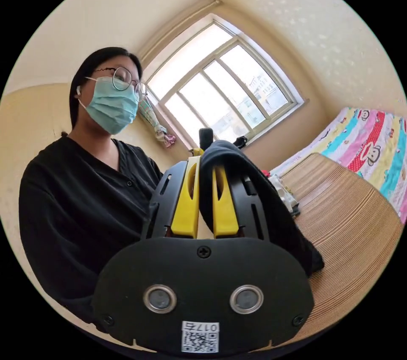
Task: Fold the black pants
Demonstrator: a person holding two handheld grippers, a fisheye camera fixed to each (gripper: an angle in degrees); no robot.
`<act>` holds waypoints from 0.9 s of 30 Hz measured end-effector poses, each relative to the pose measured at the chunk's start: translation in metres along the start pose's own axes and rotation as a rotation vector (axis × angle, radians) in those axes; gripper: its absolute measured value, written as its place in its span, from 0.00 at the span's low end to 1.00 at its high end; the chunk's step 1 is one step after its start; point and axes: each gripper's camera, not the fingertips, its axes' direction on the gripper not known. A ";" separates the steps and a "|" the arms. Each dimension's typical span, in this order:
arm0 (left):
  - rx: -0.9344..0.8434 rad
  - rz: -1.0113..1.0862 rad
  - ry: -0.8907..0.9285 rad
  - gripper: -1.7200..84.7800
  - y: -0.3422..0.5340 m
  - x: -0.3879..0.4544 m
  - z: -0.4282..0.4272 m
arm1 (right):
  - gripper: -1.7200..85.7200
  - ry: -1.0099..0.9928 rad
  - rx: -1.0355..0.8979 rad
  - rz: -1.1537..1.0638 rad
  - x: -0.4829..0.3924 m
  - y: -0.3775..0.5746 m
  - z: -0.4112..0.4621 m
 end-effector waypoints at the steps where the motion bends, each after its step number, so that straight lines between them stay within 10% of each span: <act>1: 0.011 0.003 -0.034 0.10 -0.009 0.009 0.002 | 0.02 0.026 0.006 -0.030 -0.014 -0.017 -0.004; 16: -0.165 -0.402 -0.282 0.09 0.040 -0.233 0.143 | 0.03 0.577 -0.187 0.260 0.148 0.014 0.052; 27: -0.593 -1.063 -0.273 0.19 0.420 -0.305 0.251 | 0.15 0.505 -0.510 1.062 0.233 0.302 0.101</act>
